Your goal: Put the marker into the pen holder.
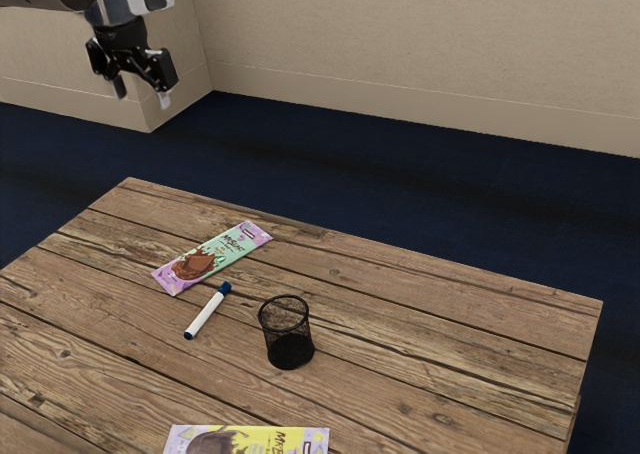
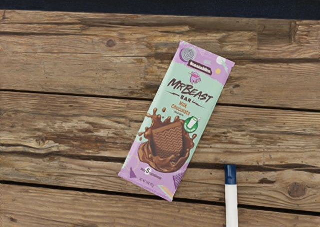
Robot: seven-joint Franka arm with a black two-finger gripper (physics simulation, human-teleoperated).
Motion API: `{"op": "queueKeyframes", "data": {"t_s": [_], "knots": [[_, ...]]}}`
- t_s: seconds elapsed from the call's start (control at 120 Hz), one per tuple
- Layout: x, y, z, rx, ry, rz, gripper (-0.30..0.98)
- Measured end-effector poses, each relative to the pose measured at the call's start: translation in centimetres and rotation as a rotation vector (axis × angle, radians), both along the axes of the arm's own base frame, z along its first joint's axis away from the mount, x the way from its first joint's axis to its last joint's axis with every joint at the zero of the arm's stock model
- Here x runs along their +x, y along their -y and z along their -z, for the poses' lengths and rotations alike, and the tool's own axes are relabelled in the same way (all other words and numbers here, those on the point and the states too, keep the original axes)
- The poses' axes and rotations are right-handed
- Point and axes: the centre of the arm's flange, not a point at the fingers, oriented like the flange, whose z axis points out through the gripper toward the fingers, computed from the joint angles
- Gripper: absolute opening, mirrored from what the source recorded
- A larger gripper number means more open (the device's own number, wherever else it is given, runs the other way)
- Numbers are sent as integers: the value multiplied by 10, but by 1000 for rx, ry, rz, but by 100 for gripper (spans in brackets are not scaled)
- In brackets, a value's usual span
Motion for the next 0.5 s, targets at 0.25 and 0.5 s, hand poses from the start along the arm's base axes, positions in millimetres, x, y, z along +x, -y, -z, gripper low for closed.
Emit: {"op": "queueKeyframes", "data": {"t_s": [0.25, 0.5], "knots": [[21, 18, 23, -1, -12, 91, 67], [51, 19, 213, -53, -276, 120, 67]]}}
